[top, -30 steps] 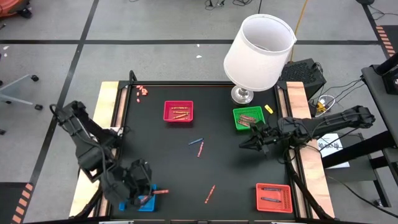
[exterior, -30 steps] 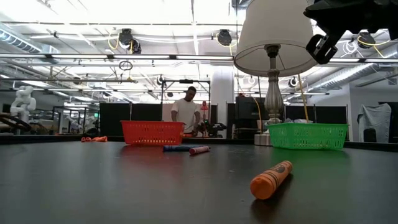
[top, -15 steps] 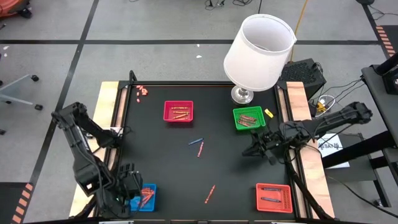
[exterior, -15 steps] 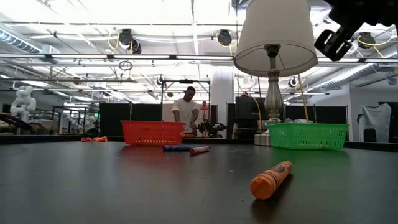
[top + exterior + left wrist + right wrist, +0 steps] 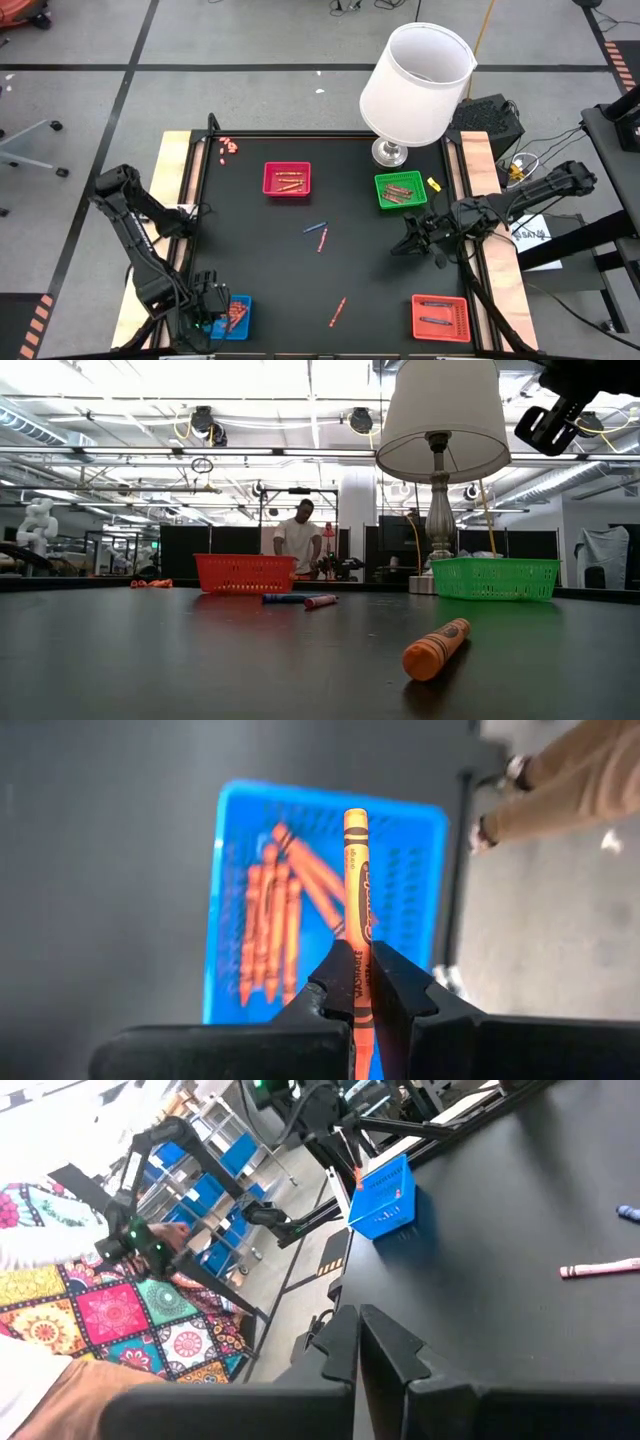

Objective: Sort crayons
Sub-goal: Put the orange crayon into the blue basket

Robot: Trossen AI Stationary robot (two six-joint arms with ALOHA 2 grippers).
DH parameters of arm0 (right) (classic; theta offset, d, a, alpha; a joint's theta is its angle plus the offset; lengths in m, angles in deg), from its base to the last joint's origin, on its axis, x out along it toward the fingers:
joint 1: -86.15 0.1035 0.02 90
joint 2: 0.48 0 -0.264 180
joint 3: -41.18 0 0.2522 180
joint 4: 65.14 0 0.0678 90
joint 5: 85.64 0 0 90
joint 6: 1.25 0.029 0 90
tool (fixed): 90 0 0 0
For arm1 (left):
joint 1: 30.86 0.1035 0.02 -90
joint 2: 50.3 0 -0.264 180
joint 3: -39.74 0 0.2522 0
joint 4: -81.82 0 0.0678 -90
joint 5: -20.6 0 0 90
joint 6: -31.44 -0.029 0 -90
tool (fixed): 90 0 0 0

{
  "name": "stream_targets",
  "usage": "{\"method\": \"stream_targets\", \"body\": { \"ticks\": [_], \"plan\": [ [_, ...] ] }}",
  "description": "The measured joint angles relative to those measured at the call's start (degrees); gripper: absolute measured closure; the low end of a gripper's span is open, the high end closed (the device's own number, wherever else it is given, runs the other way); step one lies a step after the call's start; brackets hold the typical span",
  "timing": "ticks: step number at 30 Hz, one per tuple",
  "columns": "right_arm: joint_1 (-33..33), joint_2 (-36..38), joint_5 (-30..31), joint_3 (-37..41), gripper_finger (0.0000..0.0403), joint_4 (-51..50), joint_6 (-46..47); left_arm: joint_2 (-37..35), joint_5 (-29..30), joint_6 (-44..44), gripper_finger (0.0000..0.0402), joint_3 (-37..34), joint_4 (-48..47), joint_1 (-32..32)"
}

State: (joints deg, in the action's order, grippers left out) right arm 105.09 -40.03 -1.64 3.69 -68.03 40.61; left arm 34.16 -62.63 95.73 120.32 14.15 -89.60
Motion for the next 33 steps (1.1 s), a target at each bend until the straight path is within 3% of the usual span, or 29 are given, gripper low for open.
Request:
{"method": "stream_targets", "body": {
  "ticks": [6,19,33],
  "plan": [
    [0.00,0.02,0.05,0.00,0.0403,0.00,0.99,0.00,-2.06,0.00,0.0391,-4.59,0.82,0.04],
    [-0.07,0.02,0.79,0.00,0.0403,-0.02,0.68,-0.02,-4.64,0.00,0.0391,-13.12,14.25,0.11],
    [-0.07,0.02,4.77,0.00,0.0403,-0.04,-0.54,0.85,-5.47,1.71,0.0391,-13.90,13.64,0.11]
  ]
}}
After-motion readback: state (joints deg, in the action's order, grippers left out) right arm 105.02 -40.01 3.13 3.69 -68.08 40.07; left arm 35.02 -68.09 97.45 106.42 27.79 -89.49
